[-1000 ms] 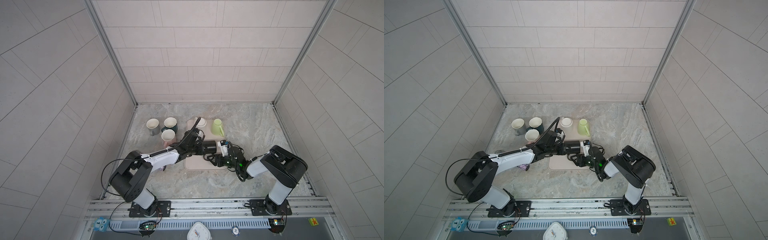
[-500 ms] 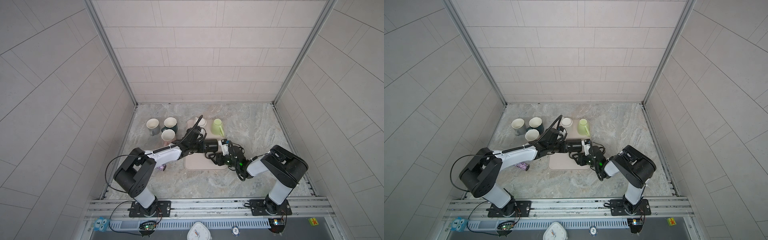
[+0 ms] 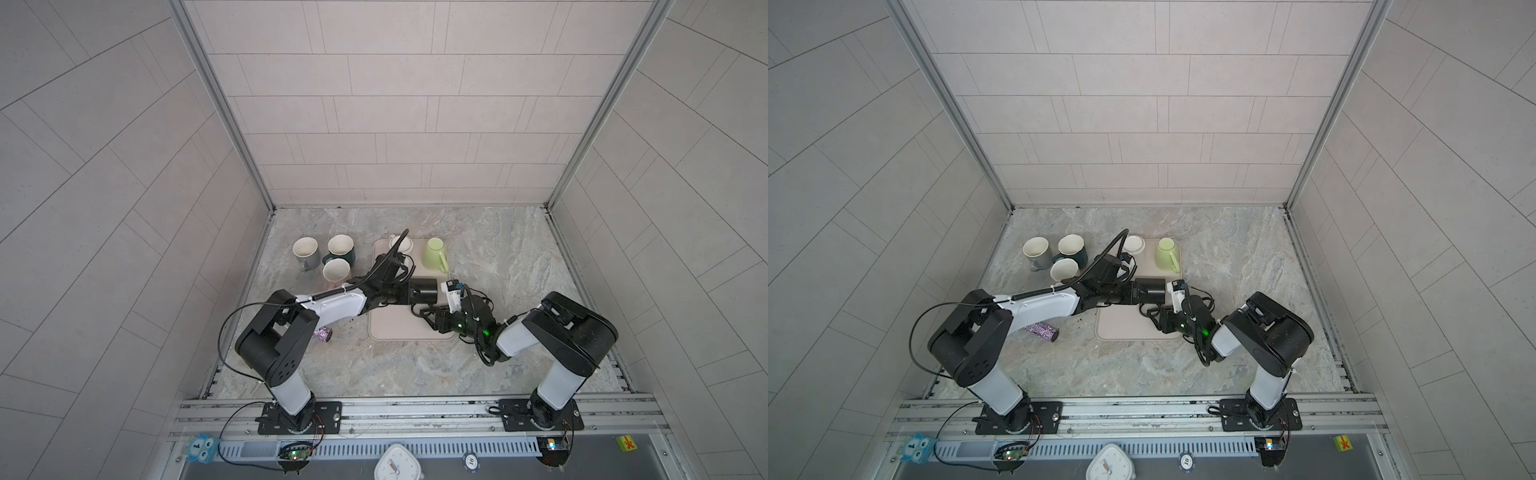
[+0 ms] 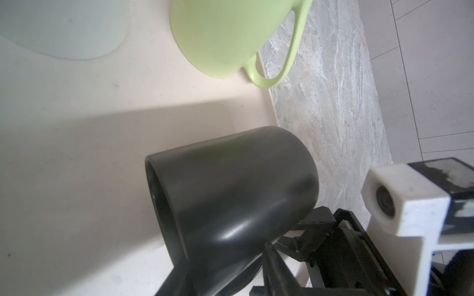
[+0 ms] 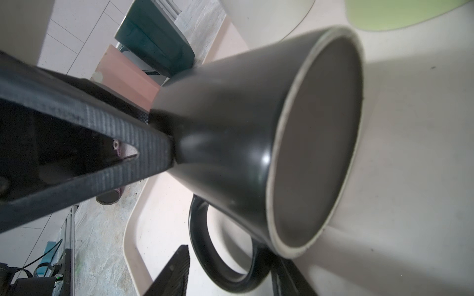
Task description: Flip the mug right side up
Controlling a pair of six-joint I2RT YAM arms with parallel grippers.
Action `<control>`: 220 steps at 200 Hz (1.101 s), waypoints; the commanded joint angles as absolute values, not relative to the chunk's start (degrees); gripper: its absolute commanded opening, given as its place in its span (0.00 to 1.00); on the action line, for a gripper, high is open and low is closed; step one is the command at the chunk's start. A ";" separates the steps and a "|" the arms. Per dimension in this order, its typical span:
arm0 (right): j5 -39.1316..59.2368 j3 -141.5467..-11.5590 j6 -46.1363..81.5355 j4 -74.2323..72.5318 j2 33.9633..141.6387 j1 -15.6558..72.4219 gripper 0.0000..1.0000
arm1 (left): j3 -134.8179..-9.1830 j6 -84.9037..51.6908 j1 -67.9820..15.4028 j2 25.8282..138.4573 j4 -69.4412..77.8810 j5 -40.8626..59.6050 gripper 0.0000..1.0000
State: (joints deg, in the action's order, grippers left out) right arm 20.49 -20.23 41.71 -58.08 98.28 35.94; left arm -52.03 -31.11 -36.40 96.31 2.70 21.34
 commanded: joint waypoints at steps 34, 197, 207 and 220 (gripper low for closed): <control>24.99 -20.20 43.30 -70.18 99.36 35.95 0.51 | -50.58 -30.68 -36.69 100.62 -5.27 20.12 0.44; 27.63 -22.86 43.59 -68.99 100.87 34.46 0.24 | -51.50 -30.59 -36.73 103.31 -5.43 21.03 0.39; 27.83 -23.00 43.82 -69.07 100.76 34.47 0.24 | -51.42 -30.59 -36.72 103.26 -5.37 21.03 0.39; 28.10 -23.16 44.01 -69.13 100.65 34.53 0.24 | -51.25 -30.59 -36.70 103.25 -5.45 20.84 0.39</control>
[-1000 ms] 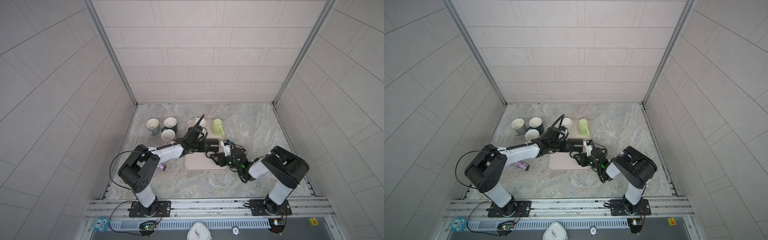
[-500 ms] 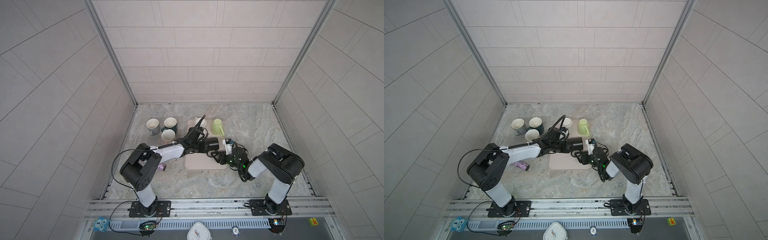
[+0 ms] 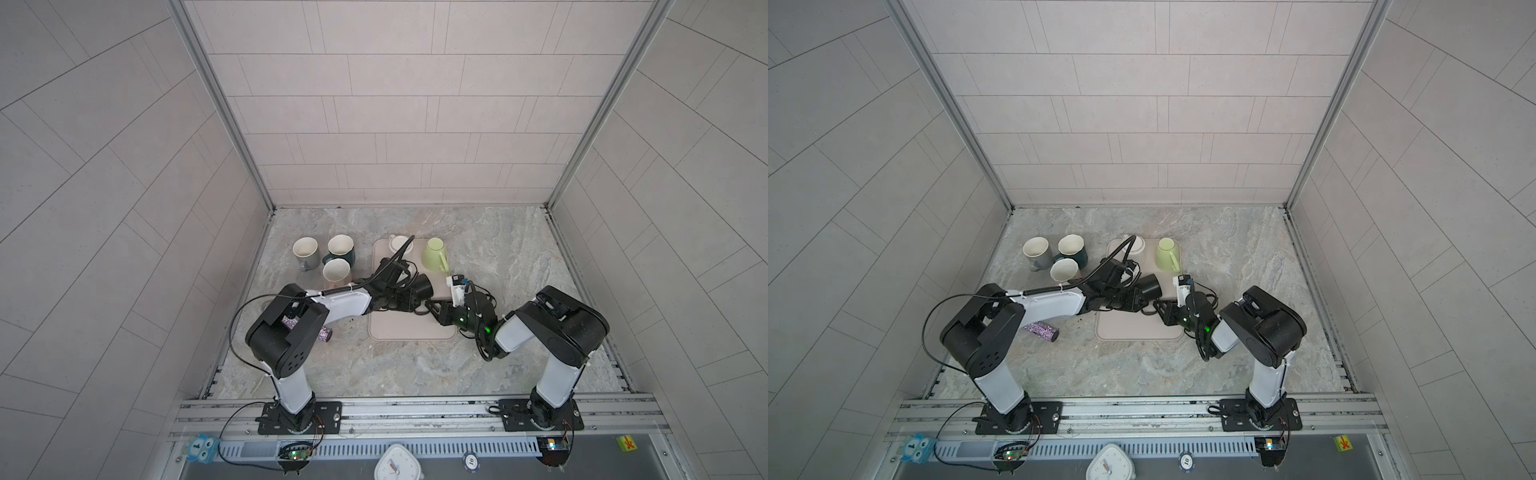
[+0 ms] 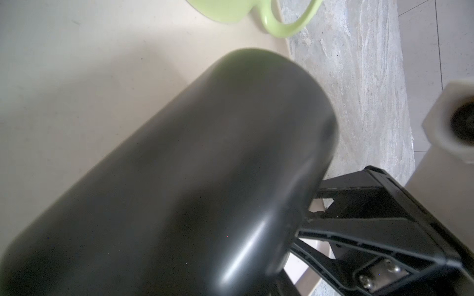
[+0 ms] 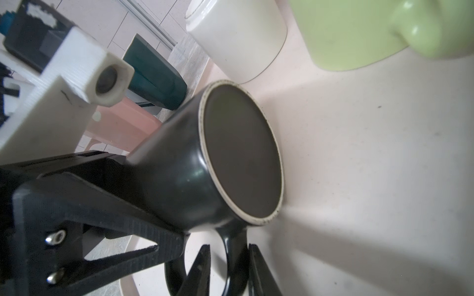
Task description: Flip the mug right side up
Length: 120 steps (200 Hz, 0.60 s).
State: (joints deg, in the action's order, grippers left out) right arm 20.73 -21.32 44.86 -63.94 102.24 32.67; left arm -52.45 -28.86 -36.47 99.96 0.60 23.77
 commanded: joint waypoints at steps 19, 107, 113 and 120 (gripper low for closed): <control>29.08 -23.42 44.53 -69.51 100.63 34.51 0.21 | -51.37 -30.52 -36.69 103.21 -5.51 20.72 0.39; 34.41 -24.26 44.98 -64.61 99.58 35.03 0.21 | -52.87 -30.17 -36.64 104.19 -5.69 20.41 0.38; 34.99 -24.31 45.07 -64.58 99.68 35.05 0.21 | -53.06 -29.85 -36.66 104.16 -5.94 20.40 0.38; 35.98 -24.51 45.00 -64.22 99.75 34.98 0.22 | -53.13 -29.45 -36.61 104.15 -5.98 20.33 0.38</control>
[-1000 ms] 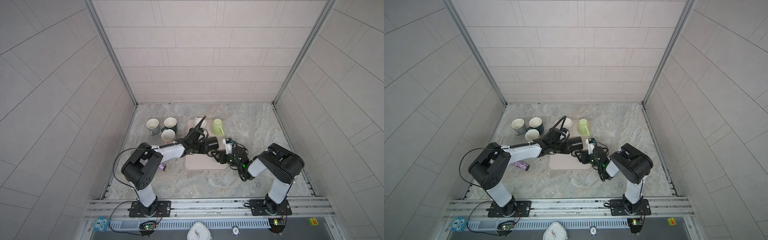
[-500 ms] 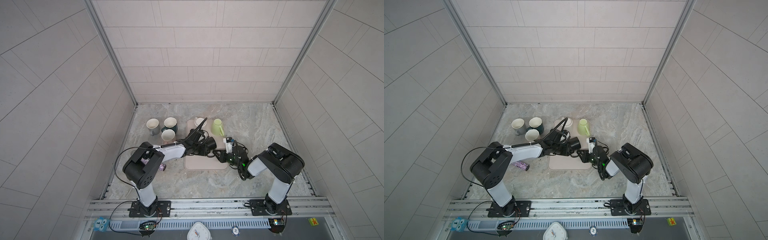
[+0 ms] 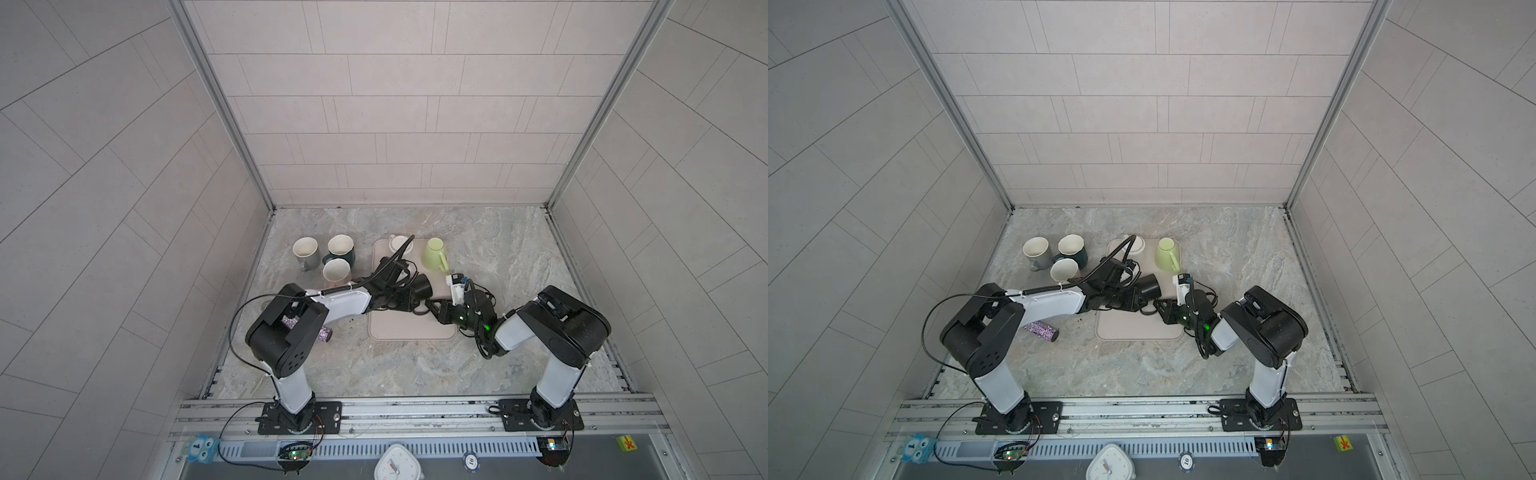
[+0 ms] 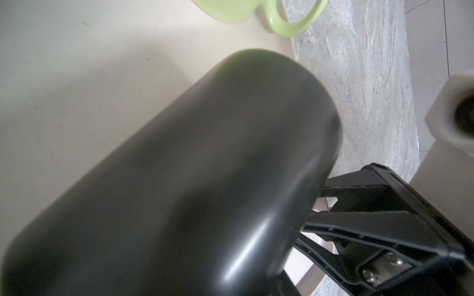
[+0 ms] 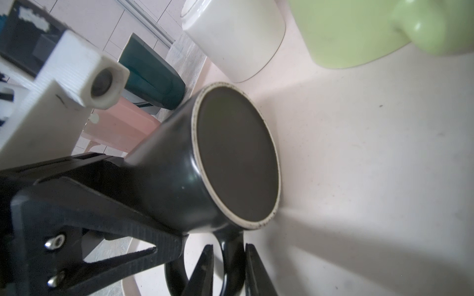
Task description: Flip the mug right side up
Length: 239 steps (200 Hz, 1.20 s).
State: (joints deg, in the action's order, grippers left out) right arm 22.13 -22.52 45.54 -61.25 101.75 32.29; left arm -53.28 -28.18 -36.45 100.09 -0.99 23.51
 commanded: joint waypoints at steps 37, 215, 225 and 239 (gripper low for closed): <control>40.09 -25.91 45.06 -62.78 100.63 34.99 0.27 | -52.63 -27.37 -36.64 103.72 -4.82 21.66 0.38; 40.93 -26.62 42.51 -54.70 95.11 35.61 0.00 | -51.46 -24.56 -36.61 102.22 -4.34 21.31 0.57; 40.32 -26.64 41.91 -53.10 94.04 35.62 0.00 | -51.27 -24.58 -36.62 101.74 -4.61 21.31 0.62; 39.86 -26.70 41.16 -51.51 92.77 35.60 0.00 | -50.84 -25.24 -36.63 100.71 -4.64 21.00 0.66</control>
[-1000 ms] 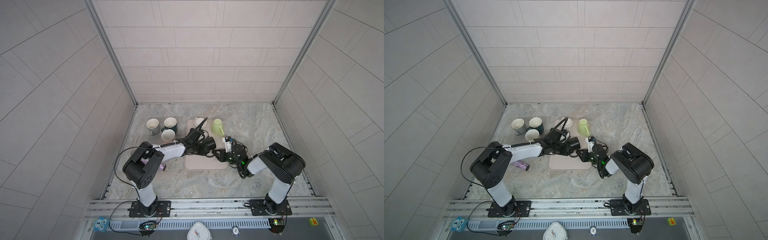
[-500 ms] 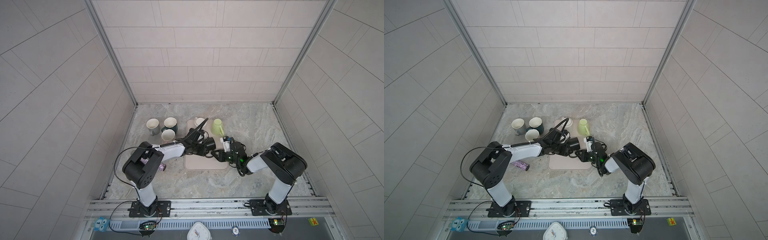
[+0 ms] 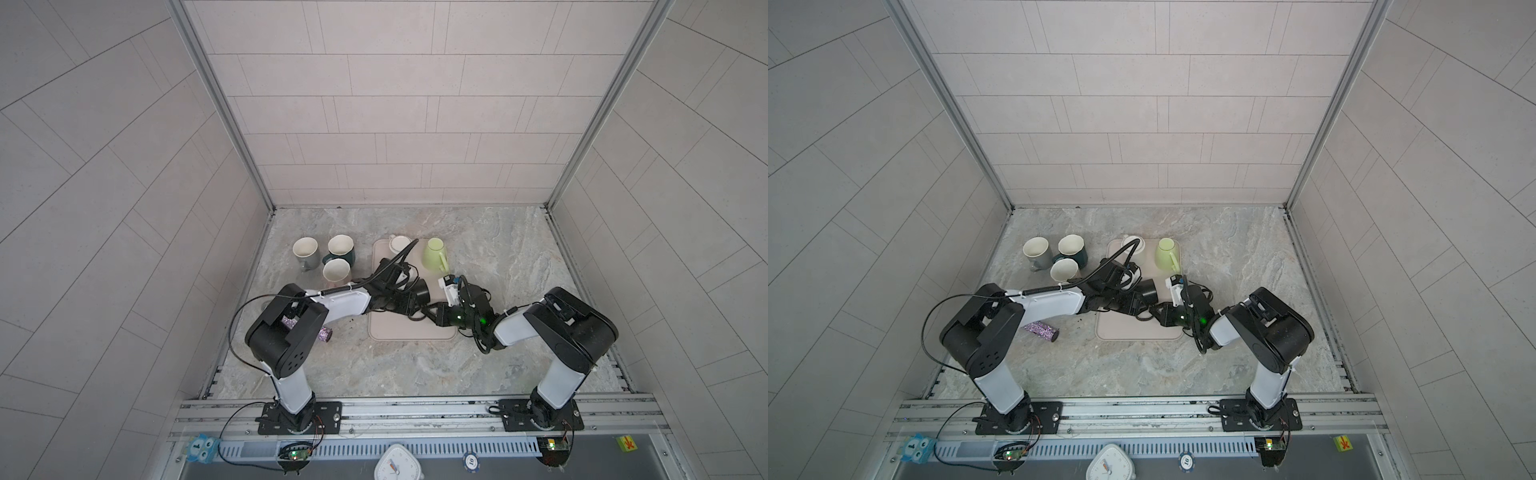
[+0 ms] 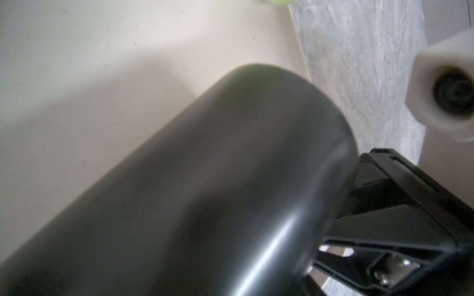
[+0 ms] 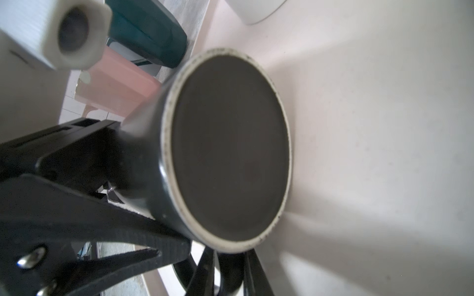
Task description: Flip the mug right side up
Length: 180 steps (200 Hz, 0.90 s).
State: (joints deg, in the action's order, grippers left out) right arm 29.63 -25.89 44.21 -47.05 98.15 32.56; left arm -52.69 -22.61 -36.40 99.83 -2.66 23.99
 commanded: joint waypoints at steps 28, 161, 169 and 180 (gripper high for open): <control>38.64 -26.65 40.86 -50.04 91.21 35.60 0.00 | -50.52 -26.35 -36.64 98.91 -5.17 19.99 0.72; 32.41 -29.71 35.08 -32.72 84.46 36.66 0.00 | -49.30 -28.41 -36.61 94.93 -6.93 16.76 0.80; 32.05 -30.09 34.98 -31.43 83.91 36.70 0.00 | -49.18 -28.56 -36.57 94.54 -7.16 16.62 0.80; 31.76 -30.07 35.23 -31.67 83.38 36.65 0.00 | -49.21 -28.88 -36.58 93.90 -7.61 16.50 0.82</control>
